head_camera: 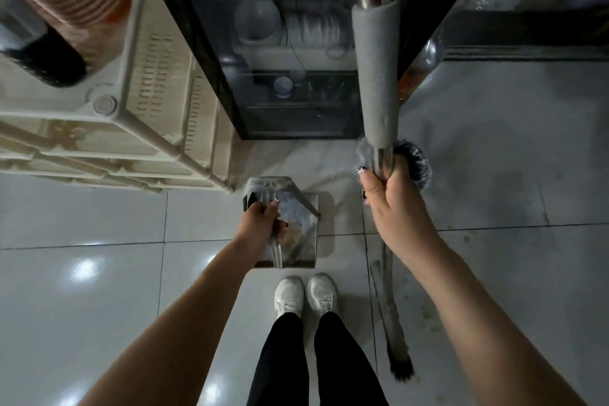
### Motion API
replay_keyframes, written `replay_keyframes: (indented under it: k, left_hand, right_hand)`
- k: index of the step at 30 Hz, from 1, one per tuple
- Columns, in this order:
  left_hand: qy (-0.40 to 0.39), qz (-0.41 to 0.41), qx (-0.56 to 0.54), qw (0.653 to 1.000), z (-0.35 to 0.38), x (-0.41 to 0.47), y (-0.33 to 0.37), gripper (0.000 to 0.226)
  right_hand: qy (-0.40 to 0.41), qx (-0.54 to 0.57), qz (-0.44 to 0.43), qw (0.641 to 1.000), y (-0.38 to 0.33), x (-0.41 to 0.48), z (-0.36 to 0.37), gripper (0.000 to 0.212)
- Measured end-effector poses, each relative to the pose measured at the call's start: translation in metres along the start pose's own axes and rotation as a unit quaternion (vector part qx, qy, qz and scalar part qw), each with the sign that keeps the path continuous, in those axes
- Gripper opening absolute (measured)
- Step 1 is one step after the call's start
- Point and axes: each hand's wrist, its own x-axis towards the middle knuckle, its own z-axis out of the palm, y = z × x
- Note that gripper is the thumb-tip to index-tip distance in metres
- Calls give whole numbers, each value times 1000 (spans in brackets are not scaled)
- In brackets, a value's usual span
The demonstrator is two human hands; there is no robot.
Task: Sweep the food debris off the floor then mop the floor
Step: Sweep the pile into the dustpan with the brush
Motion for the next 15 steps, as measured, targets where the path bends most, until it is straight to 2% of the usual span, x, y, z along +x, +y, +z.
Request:
replay_keyframes:
  k: [6,9,15]
  left_hand:
    - [-48,63,147,986,35,-66,39,31]
    - [-82,102,227,965,54,-102,62,34]
    - [-177,141,200,953,101,-176,98,33]
  right_hand:
    - [53,-4,38,998,-15,-26,-65,19]
    - [114,-1,56,992,-21,-46,-102,18]
    - [246,-12,93,965,-25,-103,-171,21]
